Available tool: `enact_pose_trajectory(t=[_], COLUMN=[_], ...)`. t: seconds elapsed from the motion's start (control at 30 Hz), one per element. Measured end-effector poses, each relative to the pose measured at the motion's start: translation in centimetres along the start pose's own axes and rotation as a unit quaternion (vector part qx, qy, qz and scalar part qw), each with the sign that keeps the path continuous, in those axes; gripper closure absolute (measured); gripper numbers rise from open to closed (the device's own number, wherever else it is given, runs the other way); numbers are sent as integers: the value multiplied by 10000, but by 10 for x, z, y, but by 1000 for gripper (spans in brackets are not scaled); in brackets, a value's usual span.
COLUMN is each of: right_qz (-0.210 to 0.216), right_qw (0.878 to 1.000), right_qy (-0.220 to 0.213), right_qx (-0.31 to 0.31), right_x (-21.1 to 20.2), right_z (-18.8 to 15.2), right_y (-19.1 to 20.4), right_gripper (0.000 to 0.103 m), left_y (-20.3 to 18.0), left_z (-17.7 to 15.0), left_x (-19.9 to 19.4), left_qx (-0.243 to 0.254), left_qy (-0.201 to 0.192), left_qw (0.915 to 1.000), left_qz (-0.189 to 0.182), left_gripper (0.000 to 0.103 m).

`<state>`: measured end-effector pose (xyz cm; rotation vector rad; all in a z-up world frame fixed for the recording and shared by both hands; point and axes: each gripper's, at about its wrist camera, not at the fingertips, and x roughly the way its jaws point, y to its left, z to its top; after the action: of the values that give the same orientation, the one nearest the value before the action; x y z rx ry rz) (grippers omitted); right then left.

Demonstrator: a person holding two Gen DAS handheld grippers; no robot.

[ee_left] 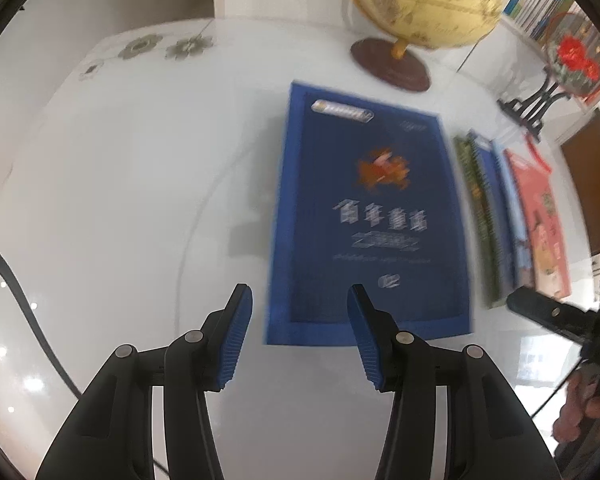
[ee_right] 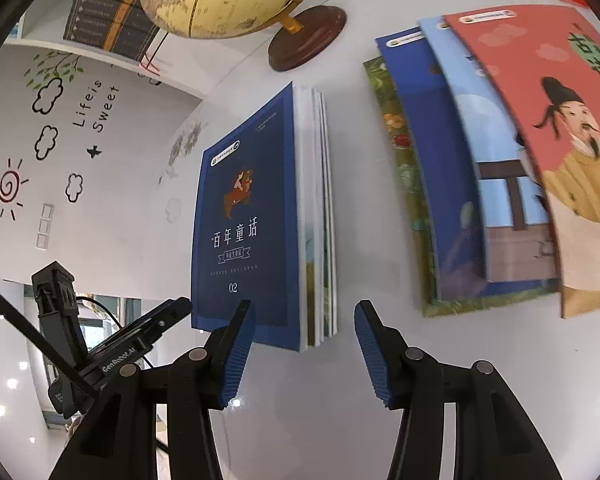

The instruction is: Organize books

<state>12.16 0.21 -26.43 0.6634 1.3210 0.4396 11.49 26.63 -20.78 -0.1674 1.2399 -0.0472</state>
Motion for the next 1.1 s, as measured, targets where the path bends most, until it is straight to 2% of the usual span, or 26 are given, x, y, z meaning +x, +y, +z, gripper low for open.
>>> enact_pose_trajectory(t=[0.13, 0.3, 0.5, 0.77, 0.93, 1.1], right_qz=[-56, -129, -347, -624, -812, -892], right_qw=[9997, 9992, 9970, 9930, 9916, 9917], right_qy=[-176, -356, -689, -978, -997, -916], right_qx=[-158, -140, 9, 210, 117, -147], right_x=[-19, -46, -95, -147, -162, -162], right_z=[-1, -1, 6, 24, 35, 57], right_y=[-8, -31, -75, -136, -166, -184], right_gripper=[53, 53, 52, 51, 51, 51], left_y=[-28, -75, -142, -220, -253, -264], left_z=[4, 10, 16, 22, 23, 26], left_x=[-7, -4, 9, 37, 53, 72], left_qx=[8, 171, 543, 809, 833, 685], left_qy=[-159, -148, 18, 333, 383, 543], left_qw=[9998, 9991, 9978, 9924, 9906, 9915], left_qz=[-146, -352, -370, -862, -1018, -962], left_gripper=[56, 56, 56, 56, 56, 56])
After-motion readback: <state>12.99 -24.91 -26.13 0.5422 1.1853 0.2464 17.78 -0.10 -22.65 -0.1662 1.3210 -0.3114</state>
